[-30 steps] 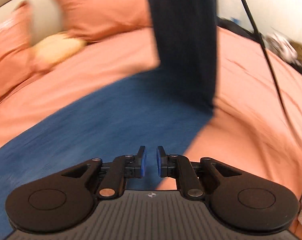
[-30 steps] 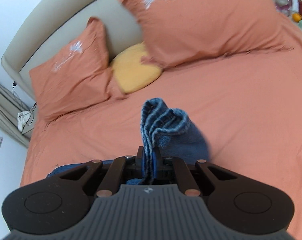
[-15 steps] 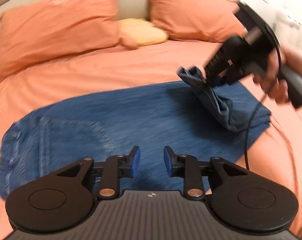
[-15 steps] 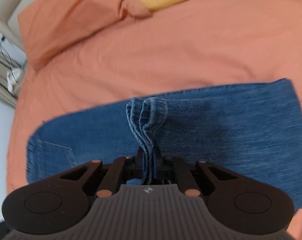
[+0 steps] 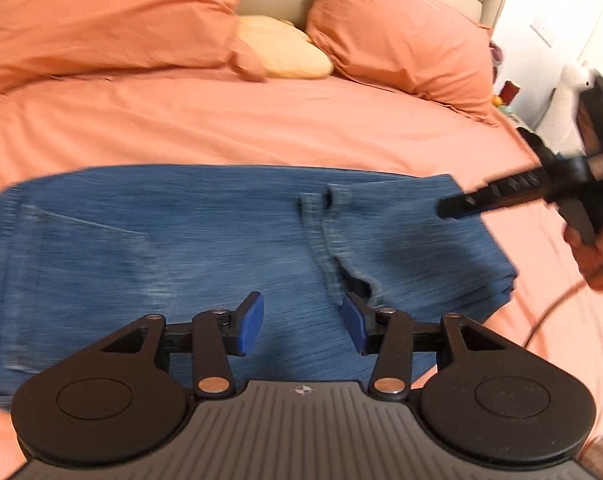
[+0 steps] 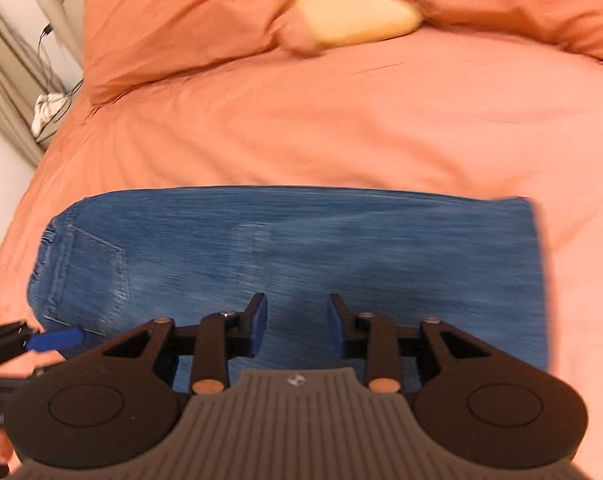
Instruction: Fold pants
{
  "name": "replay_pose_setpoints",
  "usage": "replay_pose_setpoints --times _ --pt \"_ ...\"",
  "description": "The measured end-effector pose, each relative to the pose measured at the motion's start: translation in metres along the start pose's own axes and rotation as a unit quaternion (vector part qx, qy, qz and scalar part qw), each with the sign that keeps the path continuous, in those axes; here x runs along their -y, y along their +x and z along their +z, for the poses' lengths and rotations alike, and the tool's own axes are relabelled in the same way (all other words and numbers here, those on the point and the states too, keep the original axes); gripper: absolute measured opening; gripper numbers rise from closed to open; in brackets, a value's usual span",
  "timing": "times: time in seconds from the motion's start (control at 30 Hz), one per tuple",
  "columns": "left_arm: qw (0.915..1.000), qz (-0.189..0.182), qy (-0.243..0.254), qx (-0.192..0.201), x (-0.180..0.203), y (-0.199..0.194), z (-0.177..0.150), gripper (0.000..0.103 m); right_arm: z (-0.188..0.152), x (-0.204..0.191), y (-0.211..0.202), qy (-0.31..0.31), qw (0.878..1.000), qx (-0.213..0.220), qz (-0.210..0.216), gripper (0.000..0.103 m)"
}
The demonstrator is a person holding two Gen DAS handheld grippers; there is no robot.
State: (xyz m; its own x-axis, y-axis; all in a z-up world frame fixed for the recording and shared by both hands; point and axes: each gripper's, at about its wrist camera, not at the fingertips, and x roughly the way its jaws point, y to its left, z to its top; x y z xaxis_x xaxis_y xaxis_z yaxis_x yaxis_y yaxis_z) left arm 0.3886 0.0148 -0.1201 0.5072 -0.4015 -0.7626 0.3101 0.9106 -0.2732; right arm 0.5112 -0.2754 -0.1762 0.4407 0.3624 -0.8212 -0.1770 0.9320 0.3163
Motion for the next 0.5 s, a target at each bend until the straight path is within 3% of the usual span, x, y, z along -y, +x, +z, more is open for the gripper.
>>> replay_pose_setpoints --times 0.1,0.27,0.37,0.43,0.5 --pt "0.9996 -0.021 -0.015 -0.006 0.017 0.027 0.007 0.065 -0.02 0.045 -0.026 0.009 0.999 0.019 -0.031 0.03" --pt "0.9977 -0.017 -0.05 -0.042 0.033 0.074 0.012 0.063 -0.07 0.106 -0.058 0.003 0.997 0.022 -0.076 0.039" --pt "0.9958 0.007 -0.062 -0.067 0.035 0.093 0.008 0.046 -0.101 0.122 -0.059 -0.024 0.996 0.015 -0.082 0.041" --pt "0.9956 0.038 -0.043 -0.074 0.041 0.099 0.005 0.028 -0.117 0.125 -0.054 -0.047 0.996 0.016 -0.078 0.041" --pt "0.9945 0.062 -0.024 -0.081 0.045 0.101 0.004 0.018 -0.129 0.126 -0.046 -0.078 0.993 0.026 -0.083 0.04"
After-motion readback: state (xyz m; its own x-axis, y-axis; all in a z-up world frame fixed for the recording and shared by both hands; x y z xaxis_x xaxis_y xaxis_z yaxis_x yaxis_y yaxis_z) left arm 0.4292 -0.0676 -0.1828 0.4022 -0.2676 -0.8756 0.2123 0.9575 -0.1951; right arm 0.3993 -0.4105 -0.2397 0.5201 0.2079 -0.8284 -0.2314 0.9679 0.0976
